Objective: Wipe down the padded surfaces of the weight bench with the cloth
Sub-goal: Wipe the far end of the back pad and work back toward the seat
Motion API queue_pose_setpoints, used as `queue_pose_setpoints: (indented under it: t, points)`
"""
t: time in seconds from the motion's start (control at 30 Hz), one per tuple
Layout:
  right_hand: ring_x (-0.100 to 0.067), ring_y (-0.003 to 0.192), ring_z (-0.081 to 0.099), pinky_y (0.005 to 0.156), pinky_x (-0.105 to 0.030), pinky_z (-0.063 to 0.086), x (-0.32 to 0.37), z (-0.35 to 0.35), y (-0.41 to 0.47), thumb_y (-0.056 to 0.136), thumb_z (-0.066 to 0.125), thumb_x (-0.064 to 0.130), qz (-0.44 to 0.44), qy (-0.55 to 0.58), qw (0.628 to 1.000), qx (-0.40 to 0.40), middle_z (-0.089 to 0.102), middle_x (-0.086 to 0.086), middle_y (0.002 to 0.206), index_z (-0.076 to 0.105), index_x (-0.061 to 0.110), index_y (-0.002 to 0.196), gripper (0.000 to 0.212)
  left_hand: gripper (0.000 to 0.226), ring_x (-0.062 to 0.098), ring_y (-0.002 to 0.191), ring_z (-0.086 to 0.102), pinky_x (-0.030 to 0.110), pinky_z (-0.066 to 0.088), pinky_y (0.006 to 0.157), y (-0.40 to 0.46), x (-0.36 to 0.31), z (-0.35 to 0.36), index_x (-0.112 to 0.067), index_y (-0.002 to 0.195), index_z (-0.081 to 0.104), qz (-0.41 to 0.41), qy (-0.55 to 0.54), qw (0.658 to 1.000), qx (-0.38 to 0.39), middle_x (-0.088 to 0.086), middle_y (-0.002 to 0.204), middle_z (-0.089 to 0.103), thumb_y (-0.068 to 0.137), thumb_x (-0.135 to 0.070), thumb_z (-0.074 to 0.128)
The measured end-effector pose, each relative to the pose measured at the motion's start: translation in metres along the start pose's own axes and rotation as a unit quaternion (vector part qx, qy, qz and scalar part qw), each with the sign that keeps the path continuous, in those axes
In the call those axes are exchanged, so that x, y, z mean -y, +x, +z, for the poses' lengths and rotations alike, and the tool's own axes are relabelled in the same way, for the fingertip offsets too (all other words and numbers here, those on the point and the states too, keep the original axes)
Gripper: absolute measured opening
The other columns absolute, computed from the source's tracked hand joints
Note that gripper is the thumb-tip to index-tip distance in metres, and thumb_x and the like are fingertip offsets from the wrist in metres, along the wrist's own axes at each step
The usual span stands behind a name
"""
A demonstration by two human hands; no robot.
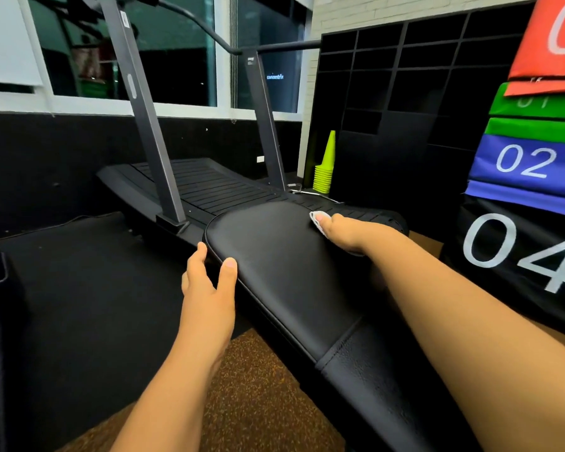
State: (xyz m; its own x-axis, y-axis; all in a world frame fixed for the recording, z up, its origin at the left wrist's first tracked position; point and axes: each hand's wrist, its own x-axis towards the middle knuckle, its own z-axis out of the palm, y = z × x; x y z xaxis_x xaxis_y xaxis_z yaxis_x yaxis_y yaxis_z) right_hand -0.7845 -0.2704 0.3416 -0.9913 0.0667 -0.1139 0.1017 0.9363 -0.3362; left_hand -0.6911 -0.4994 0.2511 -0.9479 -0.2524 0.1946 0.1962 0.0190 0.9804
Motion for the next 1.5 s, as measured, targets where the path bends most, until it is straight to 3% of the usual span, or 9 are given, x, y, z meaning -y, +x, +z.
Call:
queue_pose_setpoints:
  t: [0.17,0.5,0.63,0.73,0.87,1.03,1.1,1.27,1.5]
  points:
    - [-0.024,0.150,0.008,0.118,-0.041,0.005,0.046,-0.013,0.015,0.103,0.011,0.051,-0.055,-0.015,0.998,0.020,0.006,0.000,0.163,0.007,0.028,0.155,0.057,0.060,0.006,0.125,0.034,0.049,0.038,0.110,-0.001,-0.004,0.000,-0.039,0.150,0.022,0.006,0.016,1.000,0.004,-0.012,0.154,0.020,0.097,-0.044,0.049]
    - [-0.028,0.145,0.025,0.117,-0.048,0.019,0.067,0.003,0.060,0.094,0.017,0.066,-0.119,-0.034,0.992,-0.019,0.027,-0.004,0.158,0.028,0.027,0.150,0.069,0.061,0.004,0.122,0.031,0.045,0.036,0.112,-0.007,-0.011,-0.001,-0.036,0.152,0.018,0.007,0.047,0.999,0.014,-0.011,0.155,0.017,0.098,-0.044,0.045]
    - [-0.027,0.141,0.029,0.114,-0.050,0.021,0.092,0.021,0.040,0.099,0.020,0.057,-0.234,-0.112,0.965,-0.035,0.035,0.001,0.153,0.035,0.033,0.146,0.054,0.060,0.004,0.122,0.033,0.046,0.038,0.110,-0.008,-0.013,0.000,-0.035,0.151,0.021,0.005,0.052,0.999,0.004,-0.009,0.154,0.020,0.098,-0.043,0.046]
    - [-0.022,0.146,0.017,0.118,-0.045,0.013,0.092,0.033,0.011,0.103,0.022,0.050,-0.317,-0.116,0.940,-0.045,0.023,0.004,0.159,0.022,0.034,0.152,0.052,0.059,0.009,0.129,0.035,0.047,0.039,0.109,-0.010,-0.013,0.001,-0.037,0.150,0.023,0.005,0.044,0.999,-0.007,-0.009,0.153,0.022,0.097,-0.043,0.047]
    - [-0.017,0.150,0.000,0.121,-0.039,-0.002,0.052,0.024,0.011,0.104,0.025,0.046,-0.273,-0.083,0.958,-0.033,0.005,0.005,0.163,0.012,0.033,0.154,0.054,0.059,0.011,0.128,0.036,0.048,0.041,0.108,-0.012,-0.015,0.001,-0.038,0.151,0.021,-0.004,0.029,1.000,0.000,-0.011,0.153,0.021,0.098,-0.044,0.047]
    - [-0.026,0.150,0.006,0.120,-0.049,0.006,0.035,0.019,0.047,0.098,0.017,0.061,-0.142,-0.058,0.987,-0.048,0.008,0.006,0.163,0.009,0.040,0.153,0.060,0.060,0.006,0.129,0.031,0.035,0.034,0.110,-0.015,-0.022,0.000,-0.037,0.152,0.016,-0.015,0.030,0.999,0.016,-0.009,0.155,0.018,0.100,-0.042,0.044]
    - [-0.031,0.148,0.014,0.117,-0.053,0.011,0.050,0.024,0.042,0.099,0.016,0.059,-0.144,-0.082,0.984,-0.071,0.014,0.006,0.162,0.012,0.041,0.152,0.057,0.060,0.000,0.122,0.026,0.025,0.028,0.102,-0.017,-0.024,0.000,-0.035,0.153,0.015,-0.014,0.037,0.999,0.020,-0.008,0.157,0.016,0.101,-0.040,0.043]
    - [-0.020,0.149,0.005,0.118,-0.051,0.005,0.054,0.028,0.023,0.101,0.020,0.053,-0.260,-0.091,0.960,-0.058,0.010,0.007,0.162,0.014,0.038,0.153,0.054,0.059,-0.002,0.117,0.024,0.020,0.024,0.097,-0.018,-0.023,0.001,-0.034,0.153,0.014,-0.012,0.048,0.999,0.021,-0.007,0.159,0.015,0.101,-0.040,0.042]
    - [-0.036,0.134,0.033,0.108,-0.060,0.026,0.070,0.023,0.096,0.067,0.002,0.079,-0.157,-0.103,0.981,-0.042,0.036,-0.001,0.149,0.031,0.047,0.135,0.081,0.059,-0.003,0.118,0.023,0.020,0.024,0.097,-0.015,-0.023,-0.002,-0.034,0.153,0.013,-0.018,0.048,0.998,0.036,-0.009,0.158,0.013,0.102,-0.040,0.041]
